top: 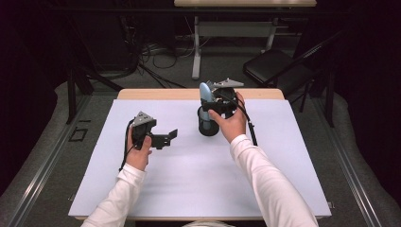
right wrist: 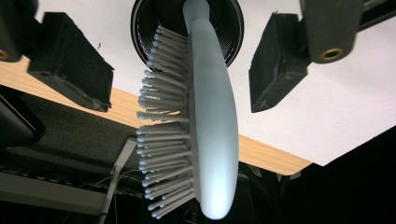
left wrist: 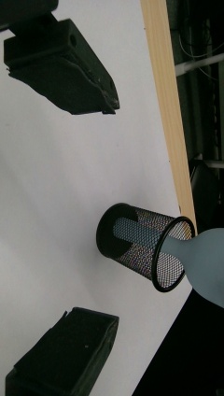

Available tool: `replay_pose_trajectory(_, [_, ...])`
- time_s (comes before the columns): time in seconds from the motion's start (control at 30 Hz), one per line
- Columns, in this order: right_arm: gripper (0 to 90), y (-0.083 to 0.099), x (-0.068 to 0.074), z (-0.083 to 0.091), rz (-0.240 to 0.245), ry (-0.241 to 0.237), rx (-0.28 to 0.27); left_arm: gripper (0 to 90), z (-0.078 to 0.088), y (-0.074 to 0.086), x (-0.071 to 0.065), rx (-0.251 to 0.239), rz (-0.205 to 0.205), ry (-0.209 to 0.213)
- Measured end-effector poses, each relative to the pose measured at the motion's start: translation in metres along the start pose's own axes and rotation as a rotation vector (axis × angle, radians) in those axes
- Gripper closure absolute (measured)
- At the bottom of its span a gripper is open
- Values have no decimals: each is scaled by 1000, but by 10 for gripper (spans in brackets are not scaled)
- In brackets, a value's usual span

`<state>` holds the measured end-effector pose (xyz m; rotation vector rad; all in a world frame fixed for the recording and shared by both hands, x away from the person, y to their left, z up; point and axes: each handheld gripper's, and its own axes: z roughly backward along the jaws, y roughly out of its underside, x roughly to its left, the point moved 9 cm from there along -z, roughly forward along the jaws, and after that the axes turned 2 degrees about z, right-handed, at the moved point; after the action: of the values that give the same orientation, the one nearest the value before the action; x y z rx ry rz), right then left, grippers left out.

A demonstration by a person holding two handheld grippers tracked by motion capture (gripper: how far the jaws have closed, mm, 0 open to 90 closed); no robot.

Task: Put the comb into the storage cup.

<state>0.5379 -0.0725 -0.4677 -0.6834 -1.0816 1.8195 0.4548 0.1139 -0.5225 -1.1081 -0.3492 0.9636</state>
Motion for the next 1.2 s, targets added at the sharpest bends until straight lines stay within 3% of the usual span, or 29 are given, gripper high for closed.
replay_pose_trajectory(0.23, [141,2,1,1,13,23,20,9,-1,0,2,2,4,3])
replay_pose_trajectory(0.4, [30,5,0,0,11,22,48,8,1,-1,3,-5,13,4])
replay_pose_trajectory(0.53, [2,6,1,-1,12,18,56,8,2,-1,4,-3,14,4])
replay_pose_trajectory(1.2, [0,9,8,-4,19,-2,81,8,5,0,3,2,21,11])
